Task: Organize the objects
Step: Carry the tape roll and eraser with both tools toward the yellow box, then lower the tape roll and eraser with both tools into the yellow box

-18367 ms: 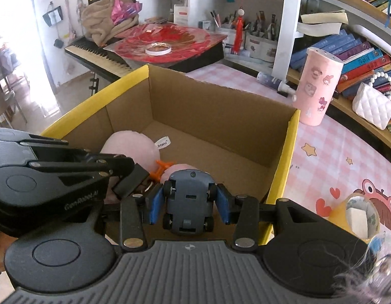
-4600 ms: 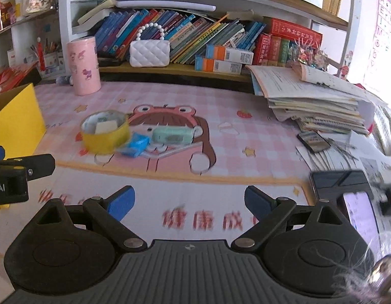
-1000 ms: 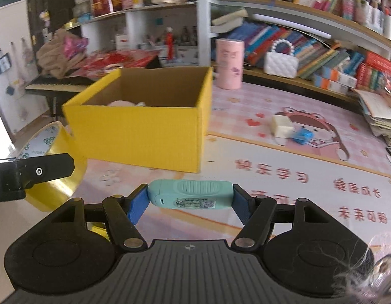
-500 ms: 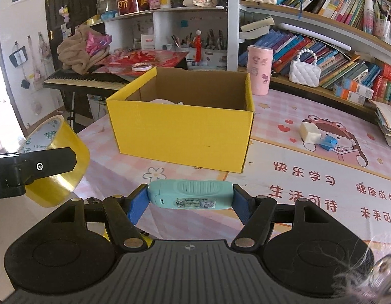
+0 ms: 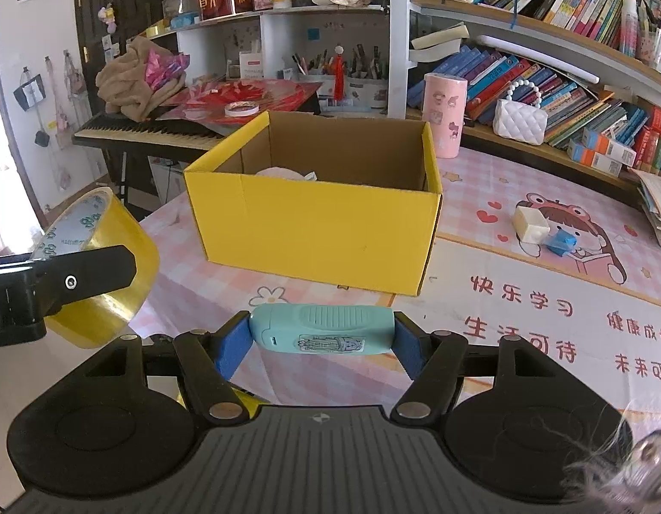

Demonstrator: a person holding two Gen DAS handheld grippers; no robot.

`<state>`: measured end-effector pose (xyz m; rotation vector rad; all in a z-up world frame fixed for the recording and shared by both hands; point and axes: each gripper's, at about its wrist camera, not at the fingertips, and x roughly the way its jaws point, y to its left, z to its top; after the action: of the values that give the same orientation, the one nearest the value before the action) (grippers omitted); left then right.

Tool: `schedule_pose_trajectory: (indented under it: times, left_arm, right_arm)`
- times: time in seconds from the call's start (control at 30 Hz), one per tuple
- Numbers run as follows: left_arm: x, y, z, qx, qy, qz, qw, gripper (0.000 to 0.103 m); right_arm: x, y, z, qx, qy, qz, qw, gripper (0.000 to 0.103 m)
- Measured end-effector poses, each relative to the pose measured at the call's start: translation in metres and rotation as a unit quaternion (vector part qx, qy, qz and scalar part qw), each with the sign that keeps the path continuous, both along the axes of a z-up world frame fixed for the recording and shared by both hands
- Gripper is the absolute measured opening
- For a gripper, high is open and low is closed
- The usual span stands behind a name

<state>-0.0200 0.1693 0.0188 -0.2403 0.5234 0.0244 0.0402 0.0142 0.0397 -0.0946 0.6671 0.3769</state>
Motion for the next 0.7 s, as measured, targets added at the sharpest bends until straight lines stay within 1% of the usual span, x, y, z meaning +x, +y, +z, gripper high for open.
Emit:
schedule_pose_trajectory:
  times: [0.17, 0.3, 0.53, 0.6, 0.7]
  left_arm:
    - [0.017, 0.003, 0.007, 0.003, -0.011, 0.007, 0.9999, 0.091]
    - [0.037, 0.006, 0.016, 0.009, -0.024, 0.013, 0.9996, 0.091]
    - [0.086, 0.007, 0.033, 0.014, -0.047, 0.026, 0.9984, 0.091]
    - [0.100, 0.004, 0.036, 0.017, -0.050, 0.028, 0.9982, 0.091]
    - [0.119, -0.001, 0.037, 0.023, -0.050, 0.032, 0.9980, 0.091]
  right_arm:
    - [0.016, 0.000, 0.006, 0.005, -0.005, 0.000, 1.000, 0.067]
    - [0.036, 0.000, 0.016, 0.014, -0.030, 0.003, 0.999, 0.067]
    - [0.092, 0.006, 0.037, 0.009, -0.078, 0.018, 0.997, 0.067]
    - [0.111, 0.007, 0.039, 0.007, -0.083, 0.024, 0.996, 0.067]
    - [0.135, 0.011, 0.036, -0.003, -0.077, 0.039, 0.996, 0.067]
